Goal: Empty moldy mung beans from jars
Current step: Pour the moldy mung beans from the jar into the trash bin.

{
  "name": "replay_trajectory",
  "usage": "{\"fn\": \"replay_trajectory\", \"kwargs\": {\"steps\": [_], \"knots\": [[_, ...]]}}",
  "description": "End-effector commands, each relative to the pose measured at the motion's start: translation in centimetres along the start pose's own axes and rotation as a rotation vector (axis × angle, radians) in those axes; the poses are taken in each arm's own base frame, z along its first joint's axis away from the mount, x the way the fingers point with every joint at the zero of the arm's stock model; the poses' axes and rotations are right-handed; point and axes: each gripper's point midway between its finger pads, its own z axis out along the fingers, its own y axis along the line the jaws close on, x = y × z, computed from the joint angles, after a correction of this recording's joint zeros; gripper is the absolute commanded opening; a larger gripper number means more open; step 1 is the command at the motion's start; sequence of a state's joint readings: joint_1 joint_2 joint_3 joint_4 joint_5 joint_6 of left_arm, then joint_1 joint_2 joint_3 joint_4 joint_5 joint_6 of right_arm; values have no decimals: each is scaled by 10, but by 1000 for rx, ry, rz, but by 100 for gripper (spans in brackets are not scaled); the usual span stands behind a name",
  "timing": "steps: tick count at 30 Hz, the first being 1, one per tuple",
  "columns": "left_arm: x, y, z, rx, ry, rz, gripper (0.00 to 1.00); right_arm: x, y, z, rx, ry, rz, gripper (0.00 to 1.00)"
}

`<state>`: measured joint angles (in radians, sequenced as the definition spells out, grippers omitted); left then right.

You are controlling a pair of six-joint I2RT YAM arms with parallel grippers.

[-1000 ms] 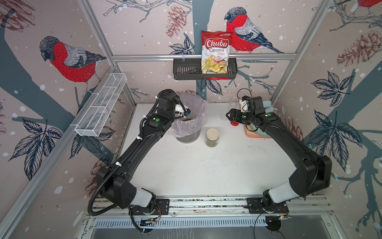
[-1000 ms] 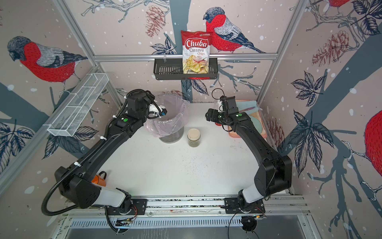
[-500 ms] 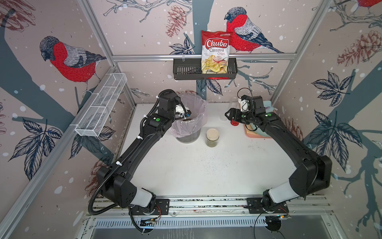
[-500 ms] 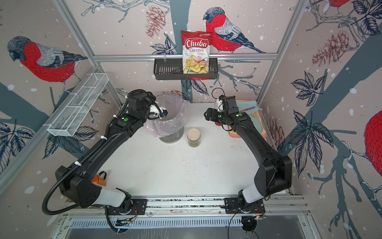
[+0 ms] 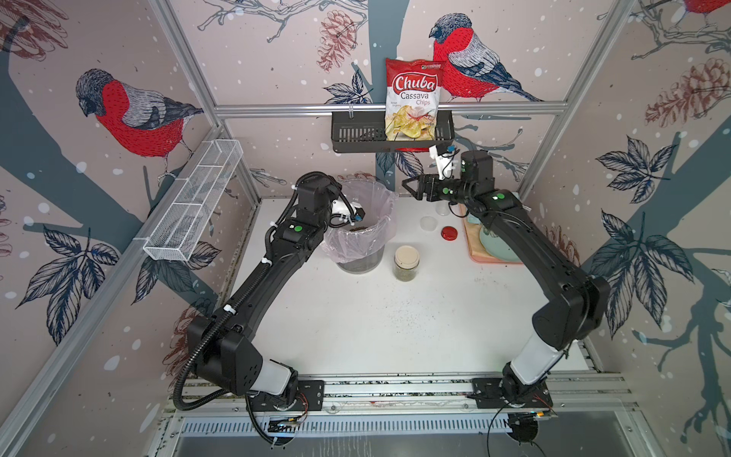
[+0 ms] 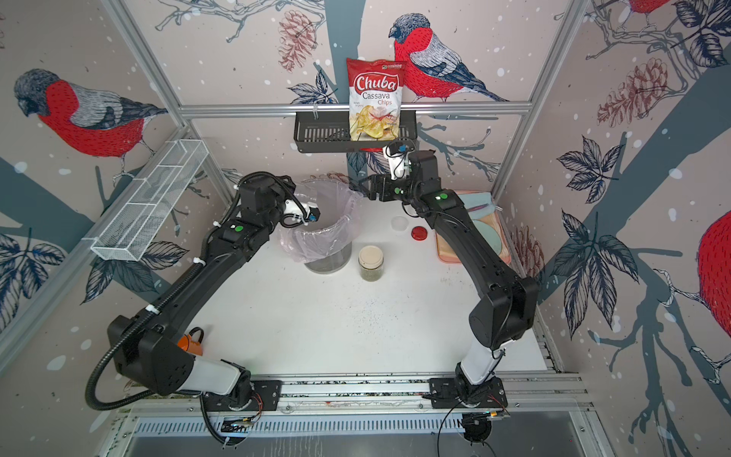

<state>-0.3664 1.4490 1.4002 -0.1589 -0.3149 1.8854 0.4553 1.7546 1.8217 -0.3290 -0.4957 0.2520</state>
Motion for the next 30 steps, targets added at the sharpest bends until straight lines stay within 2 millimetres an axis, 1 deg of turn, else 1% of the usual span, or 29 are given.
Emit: {"fn": "replay_trajectory", "kwargs": {"steps": [1,5,8,12,18,22,26,28,30], "knots": [[3,15,-1,-64,-15,52,62,1,31,17,-143,49,-139,86],[8,15,1,-57,11,118,62,6,52,32,-201,75,-191,85],[10,16,5,-44,29,168,62,9,59,42,-209,77,-186,85],[0,18,9,-33,22,192,62,5,62,54,-223,45,-149,84],[-13,18,10,-4,5,216,62,-1,76,65,-285,-16,-106,82],[-21,14,9,16,-8,228,62,-1,75,76,-287,-29,-84,79],[-30,1,10,48,-27,242,62,2,75,88,-292,-16,-81,79],[-32,-6,11,65,-31,244,62,7,73,95,-286,-5,-82,79],[-34,-11,13,80,-34,246,62,16,70,103,-287,20,-75,78]]}}
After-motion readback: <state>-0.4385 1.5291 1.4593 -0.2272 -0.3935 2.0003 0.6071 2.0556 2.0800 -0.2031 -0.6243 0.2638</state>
